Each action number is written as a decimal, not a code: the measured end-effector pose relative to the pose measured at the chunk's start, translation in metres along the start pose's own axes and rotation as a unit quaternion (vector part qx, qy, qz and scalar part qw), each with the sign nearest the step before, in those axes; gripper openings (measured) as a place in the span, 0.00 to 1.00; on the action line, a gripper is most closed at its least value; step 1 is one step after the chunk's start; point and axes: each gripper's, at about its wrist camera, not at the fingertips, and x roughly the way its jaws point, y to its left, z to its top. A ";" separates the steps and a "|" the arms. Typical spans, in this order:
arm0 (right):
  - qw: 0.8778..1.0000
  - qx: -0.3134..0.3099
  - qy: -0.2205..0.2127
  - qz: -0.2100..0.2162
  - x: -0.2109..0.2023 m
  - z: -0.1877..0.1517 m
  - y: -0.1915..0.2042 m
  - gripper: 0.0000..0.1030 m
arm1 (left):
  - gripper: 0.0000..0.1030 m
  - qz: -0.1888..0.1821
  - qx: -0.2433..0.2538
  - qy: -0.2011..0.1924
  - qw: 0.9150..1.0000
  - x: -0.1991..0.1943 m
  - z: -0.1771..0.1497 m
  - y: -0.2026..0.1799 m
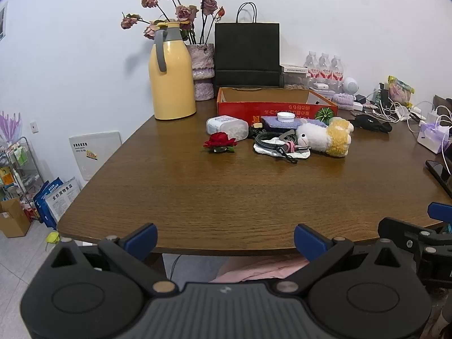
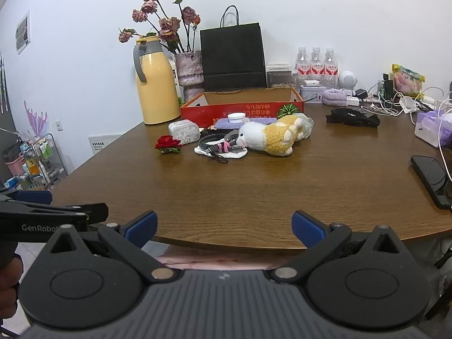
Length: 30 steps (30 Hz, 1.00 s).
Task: Organize objects
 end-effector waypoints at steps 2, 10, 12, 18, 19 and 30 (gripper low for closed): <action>1.000 0.000 0.000 0.000 0.001 0.000 0.000 1.00 | 1.00 0.000 0.000 0.001 1.000 0.001 0.000 0.000; 1.000 0.001 0.001 -0.004 0.009 0.005 -0.002 1.00 | 1.00 -0.005 -0.003 0.014 1.000 0.015 0.002 -0.001; 1.000 -0.001 -0.001 -0.008 0.012 0.007 -0.003 1.00 | 1.00 -0.004 -0.006 0.016 1.000 0.019 0.005 -0.001; 1.000 -0.008 0.004 -0.017 0.029 0.012 -0.003 1.00 | 1.00 -0.008 -0.009 0.033 0.999 0.038 0.009 0.001; 1.000 -0.002 0.005 -0.013 0.031 0.013 -0.004 1.00 | 1.00 -0.008 -0.009 0.036 0.999 0.040 0.009 0.001; 0.999 0.009 0.003 -0.030 0.032 0.016 -0.015 1.00 | 1.00 -0.010 0.001 0.028 1.000 0.036 0.015 0.003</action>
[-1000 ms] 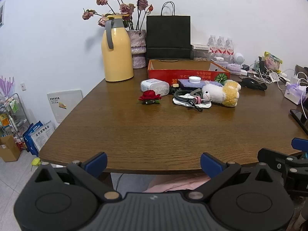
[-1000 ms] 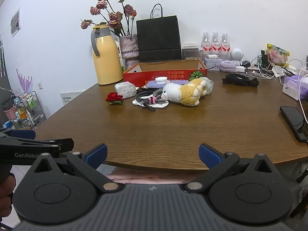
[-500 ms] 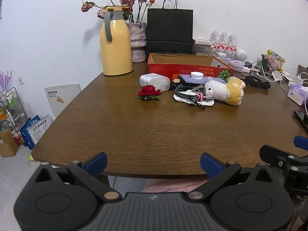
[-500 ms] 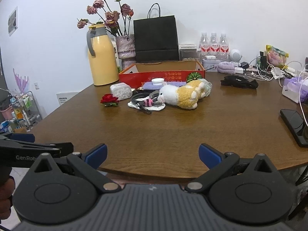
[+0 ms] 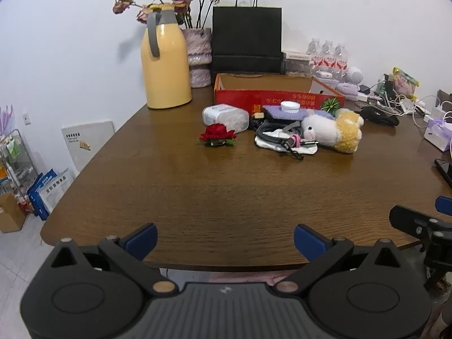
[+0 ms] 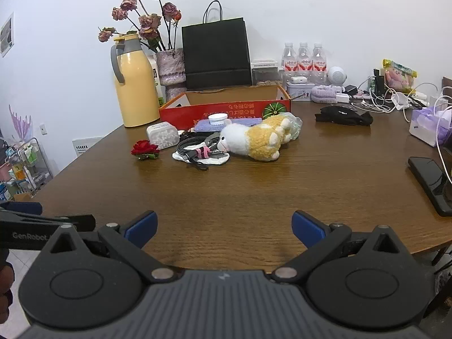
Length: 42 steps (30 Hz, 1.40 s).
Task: Organize objects
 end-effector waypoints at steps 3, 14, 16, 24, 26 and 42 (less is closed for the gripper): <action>1.000 -0.009 -0.005 -0.002 -0.005 -0.002 0.000 1.00 | 1.00 -0.002 0.004 -0.010 1.000 -0.007 -0.002 -0.001; 0.999 -0.031 -0.037 -0.001 -0.024 -0.010 0.007 1.00 | 1.00 0.002 0.003 -0.040 0.999 -0.030 -0.008 -0.002; 0.999 -0.026 -0.047 -0.002 -0.026 -0.011 0.006 1.00 | 1.00 0.005 0.009 -0.039 0.999 -0.030 -0.008 -0.004; 0.999 -0.026 -0.034 0.016 -0.017 -0.015 -0.002 1.00 | 1.00 -0.025 -0.009 -0.039 0.999 -0.022 -0.008 0.000; 0.999 -0.019 -0.030 0.008 -0.013 -0.014 -0.005 1.00 | 1.00 -0.024 -0.016 -0.050 0.998 -0.020 -0.007 0.001; 0.997 -0.014 -0.073 -0.014 0.063 0.022 -0.041 1.00 | 0.92 -0.009 0.021 -0.070 0.997 0.074 0.047 0.005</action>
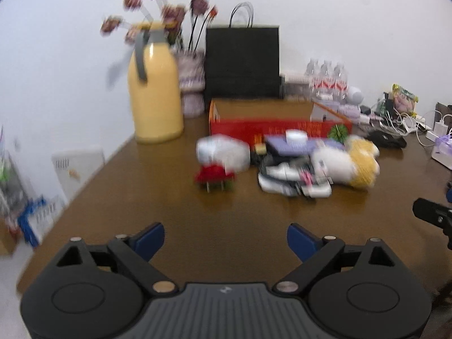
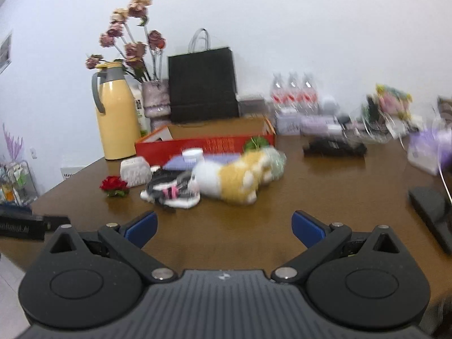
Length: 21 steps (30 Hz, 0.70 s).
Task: Organize objects
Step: 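Grasp the plush toy with the right tool while the left grasps the cotton-pad pack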
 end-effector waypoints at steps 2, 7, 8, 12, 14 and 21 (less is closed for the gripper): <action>1.000 -0.004 0.012 -0.006 0.023 0.013 -0.002 1.00 | 0.93 0.000 0.006 -0.008 1.000 0.018 0.013 0.001; 0.997 -0.007 0.071 -0.007 0.091 0.048 -0.010 1.00 | 0.98 -0.009 -0.008 0.013 1.000 0.078 0.059 0.007; 0.998 -0.003 0.068 -0.006 0.101 0.051 -0.011 1.00 | 0.98 -0.007 -0.014 0.016 1.000 0.091 0.067 0.008; 0.997 0.011 0.066 -0.046 0.144 0.065 -0.015 1.00 | 0.99 -0.002 -0.029 0.018 0.999 0.144 0.099 0.007; 0.996 0.020 0.074 -0.056 0.167 0.067 -0.018 1.00 | 0.99 0.009 -0.040 0.037 0.998 0.171 0.111 0.004; 0.993 -0.015 0.101 -0.058 0.161 0.066 -0.046 0.93 | 0.92 -0.002 -0.014 0.092 0.996 0.212 0.113 0.016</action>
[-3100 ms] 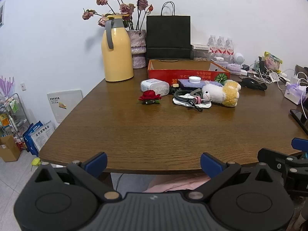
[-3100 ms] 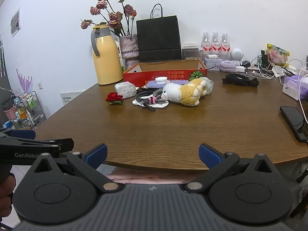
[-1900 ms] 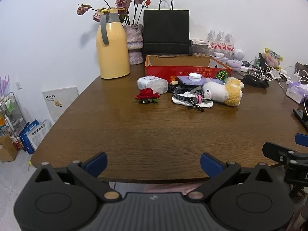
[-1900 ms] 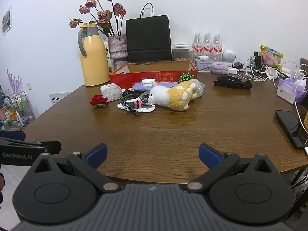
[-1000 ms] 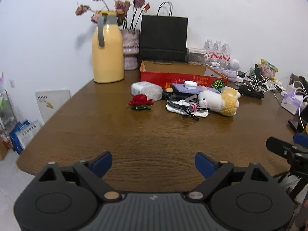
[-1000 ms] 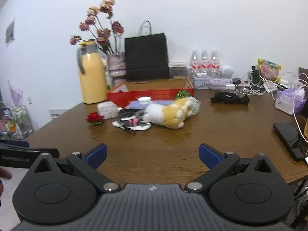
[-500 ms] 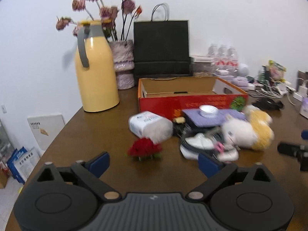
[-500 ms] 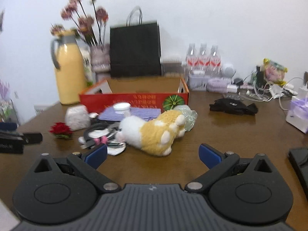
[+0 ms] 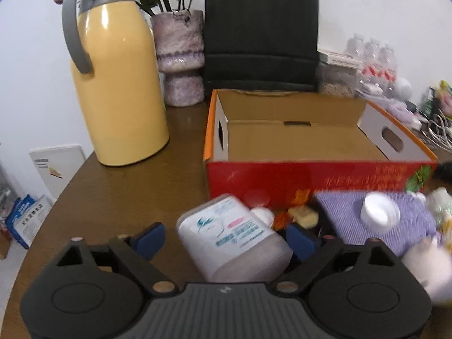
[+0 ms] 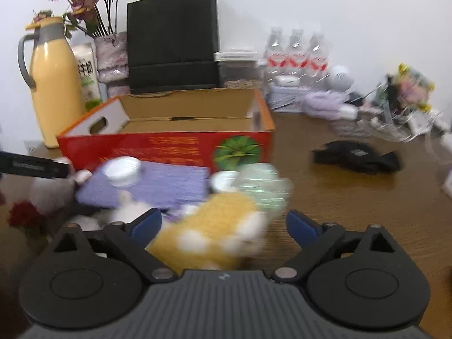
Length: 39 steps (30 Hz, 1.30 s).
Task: Organize objects
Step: 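Grasp the plush toy with the right tool while the left grasps the cotton-pad pack, then carry both items into the cardboard box and open both tools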
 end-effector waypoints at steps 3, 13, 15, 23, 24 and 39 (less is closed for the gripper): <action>1.000 0.013 -0.002 -0.017 -0.009 0.001 -0.020 0.90 | 0.94 0.013 -0.011 0.001 1.000 0.002 0.000 0.008; 0.998 0.004 0.050 0.030 0.009 -0.014 -0.012 0.57 | 0.66 0.024 -0.008 0.033 0.999 0.019 0.004 -0.004; 0.998 0.020 0.043 0.040 0.004 -0.018 -0.017 0.48 | 0.63 0.022 -0.006 0.032 0.999 0.017 0.003 -0.006; 0.997 0.020 -0.047 0.056 -0.072 -0.011 -0.016 0.46 | 0.62 -0.008 0.005 -0.098 0.995 -0.095 0.003 -0.016; 0.996 0.020 -0.060 0.060 -0.085 -0.011 -0.016 0.46 | 0.62 -0.013 0.005 -0.114 0.993 -0.114 -0.001 -0.016; 0.992 0.031 -0.064 0.100 -0.140 -0.049 -0.003 0.46 | 0.62 -0.117 -0.022 -0.058 0.991 -0.195 -0.095 -0.003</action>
